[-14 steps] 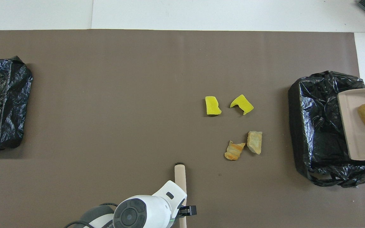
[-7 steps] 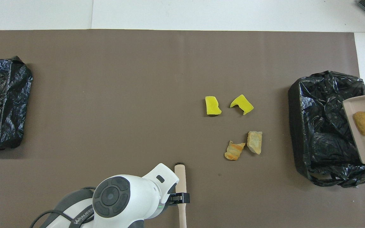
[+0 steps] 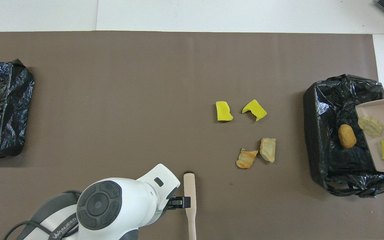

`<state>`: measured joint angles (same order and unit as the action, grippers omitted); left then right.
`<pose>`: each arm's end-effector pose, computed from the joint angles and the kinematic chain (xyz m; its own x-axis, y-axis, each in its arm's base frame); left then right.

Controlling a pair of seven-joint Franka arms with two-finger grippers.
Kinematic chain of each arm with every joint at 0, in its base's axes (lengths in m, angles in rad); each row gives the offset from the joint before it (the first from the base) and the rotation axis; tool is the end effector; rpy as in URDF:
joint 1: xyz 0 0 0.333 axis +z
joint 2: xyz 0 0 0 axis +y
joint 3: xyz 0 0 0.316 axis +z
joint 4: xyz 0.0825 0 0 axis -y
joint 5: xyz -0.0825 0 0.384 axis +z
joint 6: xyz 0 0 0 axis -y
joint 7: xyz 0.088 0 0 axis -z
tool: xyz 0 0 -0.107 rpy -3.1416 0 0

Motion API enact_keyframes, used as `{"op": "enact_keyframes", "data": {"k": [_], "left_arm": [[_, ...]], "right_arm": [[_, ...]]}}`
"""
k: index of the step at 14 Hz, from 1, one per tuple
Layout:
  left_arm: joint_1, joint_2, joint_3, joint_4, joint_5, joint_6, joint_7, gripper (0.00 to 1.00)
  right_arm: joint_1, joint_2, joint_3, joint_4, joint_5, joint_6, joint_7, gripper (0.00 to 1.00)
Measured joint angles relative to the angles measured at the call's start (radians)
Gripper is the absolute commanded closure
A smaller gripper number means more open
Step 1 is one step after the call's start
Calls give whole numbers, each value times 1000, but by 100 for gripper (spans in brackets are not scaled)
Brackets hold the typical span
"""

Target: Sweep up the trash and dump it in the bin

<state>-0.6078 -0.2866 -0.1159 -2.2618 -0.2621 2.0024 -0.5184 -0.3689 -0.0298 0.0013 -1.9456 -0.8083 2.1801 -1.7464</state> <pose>0.3381 -0.3231 0.4801 0.9908 -0.1019 -0.0885 -0.0840 -0.9788 0.1870 0.5307 -0.2333 0.5297 -0.1539 0.7106 -0.6866 0.9819 0.1878 -0.0257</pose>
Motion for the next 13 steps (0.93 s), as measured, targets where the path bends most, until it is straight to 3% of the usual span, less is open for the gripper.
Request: {"op": "enact_keyframes", "data": {"k": [4,13], "left_arm": [[58,-3,0,89,91,-33,80,0],[382,9,5,352,174,-195,512,0]], "right_arm": [[36,-2,4,-2,-38,-14,37,100],[81,-35,7,-2,-214,-37,70,100]]}}
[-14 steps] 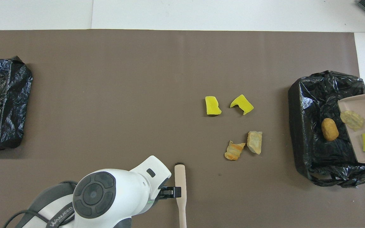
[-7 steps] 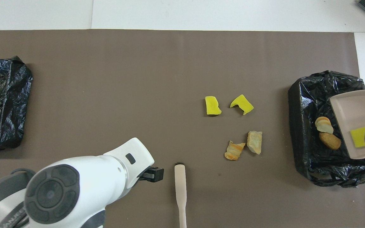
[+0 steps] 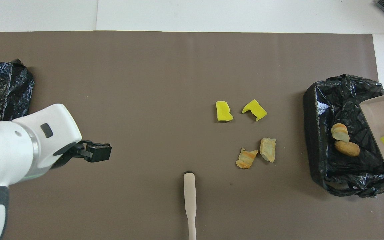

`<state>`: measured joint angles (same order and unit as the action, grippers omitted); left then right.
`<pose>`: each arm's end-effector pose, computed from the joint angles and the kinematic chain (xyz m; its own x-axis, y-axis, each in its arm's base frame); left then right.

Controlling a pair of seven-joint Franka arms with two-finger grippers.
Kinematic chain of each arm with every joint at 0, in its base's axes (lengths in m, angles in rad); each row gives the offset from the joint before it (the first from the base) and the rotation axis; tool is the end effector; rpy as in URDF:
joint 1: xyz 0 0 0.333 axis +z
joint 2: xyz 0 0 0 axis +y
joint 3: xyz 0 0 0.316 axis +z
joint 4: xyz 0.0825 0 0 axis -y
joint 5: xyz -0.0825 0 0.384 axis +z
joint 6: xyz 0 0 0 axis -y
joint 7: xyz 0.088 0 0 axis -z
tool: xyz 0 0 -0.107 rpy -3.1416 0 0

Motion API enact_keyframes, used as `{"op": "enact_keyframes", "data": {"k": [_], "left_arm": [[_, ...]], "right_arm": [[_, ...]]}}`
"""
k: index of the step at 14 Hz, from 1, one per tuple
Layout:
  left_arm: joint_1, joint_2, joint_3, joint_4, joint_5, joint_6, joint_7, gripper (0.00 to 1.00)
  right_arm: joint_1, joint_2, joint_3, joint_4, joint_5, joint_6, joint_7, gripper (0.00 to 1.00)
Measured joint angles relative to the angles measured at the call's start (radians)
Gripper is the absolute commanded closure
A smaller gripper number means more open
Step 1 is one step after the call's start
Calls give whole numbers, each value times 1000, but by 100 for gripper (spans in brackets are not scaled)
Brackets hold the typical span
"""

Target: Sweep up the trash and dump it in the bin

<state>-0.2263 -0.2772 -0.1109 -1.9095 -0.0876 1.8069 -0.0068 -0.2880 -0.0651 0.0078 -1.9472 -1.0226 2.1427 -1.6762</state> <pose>0.4549 -0.1745 0.6273 0.9381 -0.3011 0.1714 -0.3148 -0.9474 0.0583 0.5391 -0.1926 0.5532 -0.2097 0.5486 -0.8093 0.9633 0.2578 -0.0748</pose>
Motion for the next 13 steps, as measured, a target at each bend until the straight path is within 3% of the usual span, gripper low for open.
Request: {"op": "enact_keyframes", "data": {"k": [2,8,13], "left_arm": [[28,34,0,72,23,-39,38,0],[67,228,3,411,32,-263,70,0],[81,266,4,451,33,-278,115,0]], "right_arm": [[18,-2,1,0,-2,-1,2,100],[39,-24,1,11,-2,-12,4,100],[80,-60,4,11,-37,-59,33,100]]}}
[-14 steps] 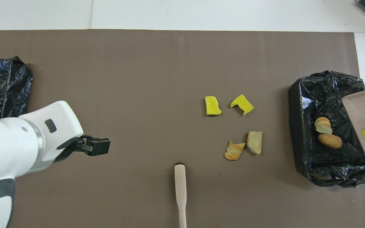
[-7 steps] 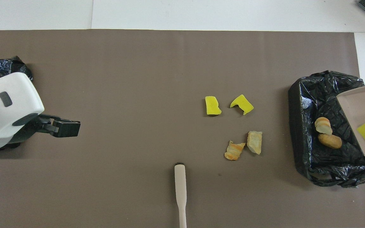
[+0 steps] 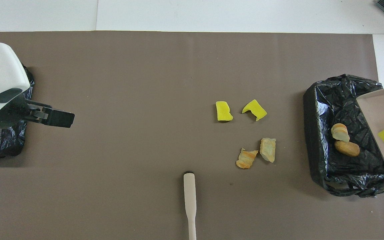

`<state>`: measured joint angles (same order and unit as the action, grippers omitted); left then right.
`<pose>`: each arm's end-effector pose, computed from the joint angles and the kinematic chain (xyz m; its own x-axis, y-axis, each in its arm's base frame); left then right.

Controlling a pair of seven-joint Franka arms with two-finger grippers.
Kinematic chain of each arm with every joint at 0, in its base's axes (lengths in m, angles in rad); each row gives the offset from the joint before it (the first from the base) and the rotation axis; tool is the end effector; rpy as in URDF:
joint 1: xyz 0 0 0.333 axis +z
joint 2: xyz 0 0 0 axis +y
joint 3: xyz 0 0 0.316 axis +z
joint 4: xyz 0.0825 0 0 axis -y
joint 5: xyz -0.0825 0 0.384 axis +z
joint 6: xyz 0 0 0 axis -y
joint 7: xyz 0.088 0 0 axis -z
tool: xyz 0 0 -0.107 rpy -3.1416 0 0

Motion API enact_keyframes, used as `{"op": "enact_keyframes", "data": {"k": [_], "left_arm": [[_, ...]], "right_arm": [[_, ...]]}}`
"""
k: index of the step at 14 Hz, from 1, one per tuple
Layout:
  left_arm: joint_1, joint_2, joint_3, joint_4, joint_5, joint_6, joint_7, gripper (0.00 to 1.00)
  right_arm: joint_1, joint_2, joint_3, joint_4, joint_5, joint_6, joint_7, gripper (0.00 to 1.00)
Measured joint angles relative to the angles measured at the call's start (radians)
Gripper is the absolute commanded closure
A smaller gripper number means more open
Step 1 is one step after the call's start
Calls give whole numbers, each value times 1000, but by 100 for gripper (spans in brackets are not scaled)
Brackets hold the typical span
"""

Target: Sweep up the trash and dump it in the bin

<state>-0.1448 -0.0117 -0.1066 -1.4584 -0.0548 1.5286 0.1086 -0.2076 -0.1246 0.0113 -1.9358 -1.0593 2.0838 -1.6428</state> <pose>0.5273 -0.1421 0.6800 0.9314 -0.3534 0.0871 -0.3580 -0.9327 0.0439 0.5357 -0.1507 0.5910 -0.1778 0.5006 -0.8472 0.9593 0.2803 -0.0358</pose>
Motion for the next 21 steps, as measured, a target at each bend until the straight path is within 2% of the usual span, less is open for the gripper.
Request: {"op": "enact_keyframes", "data": {"k": [6,14,16,19,21], "left_arm": [[1,-6,0,-3,0,-23,3,0],[9,-6,3,-3,0,-27,4,0],[9,-6,3,-3,0,-30,4,0],[9,-6,3,-6,0,-35,4,0],[9,-10,3,-10,0,-35,4,0]], "right_arm": [[18,-48,2,-52,-116,-12,127,100],[39,-65,17,-60,-118,-12,130,100],[55,-69,39,-50,-67,-22,130,100],[115,-68,58,-28,124,-118,139,100],[166,-59,60,-1,241,-206,208,100]]}}
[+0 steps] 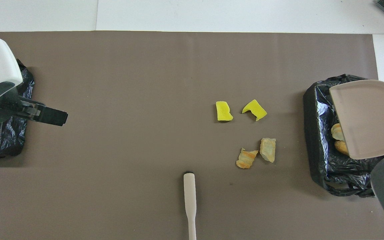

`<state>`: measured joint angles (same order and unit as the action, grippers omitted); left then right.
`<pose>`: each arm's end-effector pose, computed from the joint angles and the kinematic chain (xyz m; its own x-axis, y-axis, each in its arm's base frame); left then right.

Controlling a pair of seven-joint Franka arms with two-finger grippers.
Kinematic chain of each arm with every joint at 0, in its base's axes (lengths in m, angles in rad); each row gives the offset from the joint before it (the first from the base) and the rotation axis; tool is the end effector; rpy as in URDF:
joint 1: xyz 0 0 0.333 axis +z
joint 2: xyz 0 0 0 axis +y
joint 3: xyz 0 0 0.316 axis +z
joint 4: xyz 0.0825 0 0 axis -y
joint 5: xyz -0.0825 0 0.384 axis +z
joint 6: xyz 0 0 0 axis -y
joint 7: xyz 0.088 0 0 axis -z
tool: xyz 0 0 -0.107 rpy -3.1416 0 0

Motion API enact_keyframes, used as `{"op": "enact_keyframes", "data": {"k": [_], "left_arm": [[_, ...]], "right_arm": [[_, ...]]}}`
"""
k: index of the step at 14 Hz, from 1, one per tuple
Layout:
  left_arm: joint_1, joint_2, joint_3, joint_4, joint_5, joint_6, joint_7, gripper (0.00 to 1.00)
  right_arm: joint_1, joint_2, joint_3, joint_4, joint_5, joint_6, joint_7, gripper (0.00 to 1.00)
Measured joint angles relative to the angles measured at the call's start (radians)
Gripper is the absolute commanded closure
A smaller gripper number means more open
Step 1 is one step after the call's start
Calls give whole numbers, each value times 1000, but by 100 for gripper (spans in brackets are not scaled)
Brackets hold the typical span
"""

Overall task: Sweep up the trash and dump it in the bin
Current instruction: 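Bring the empty dustpan back to the mat center with the right gripper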

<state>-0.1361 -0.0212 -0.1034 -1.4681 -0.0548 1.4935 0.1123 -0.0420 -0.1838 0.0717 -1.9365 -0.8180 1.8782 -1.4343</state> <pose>0.5225 -0.1347 0.6773 0.9360 -0.3482 0.0521 -0.3505 -0.9354 0.0466 0.5223 -0.0366 0.5992 -0.0184 0.6978 -0.7160 0.9797 0.1554 0.1263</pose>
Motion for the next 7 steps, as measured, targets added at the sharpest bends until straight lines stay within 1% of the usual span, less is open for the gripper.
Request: {"op": "enact_keyframes", "data": {"k": [2,4,7], "left_arm": [[0,-4,0,-4,0,0,0,0],[0,-5,0,-7,0,-1,0,0],[1,-8,1,-14,0,-1,0,0]], "right_arm": [[48,8,1,22,100,-69,102,100],[86,13,1,35,223,-135,257,100],[158,20,2,42,391,-211,585,100]]}}
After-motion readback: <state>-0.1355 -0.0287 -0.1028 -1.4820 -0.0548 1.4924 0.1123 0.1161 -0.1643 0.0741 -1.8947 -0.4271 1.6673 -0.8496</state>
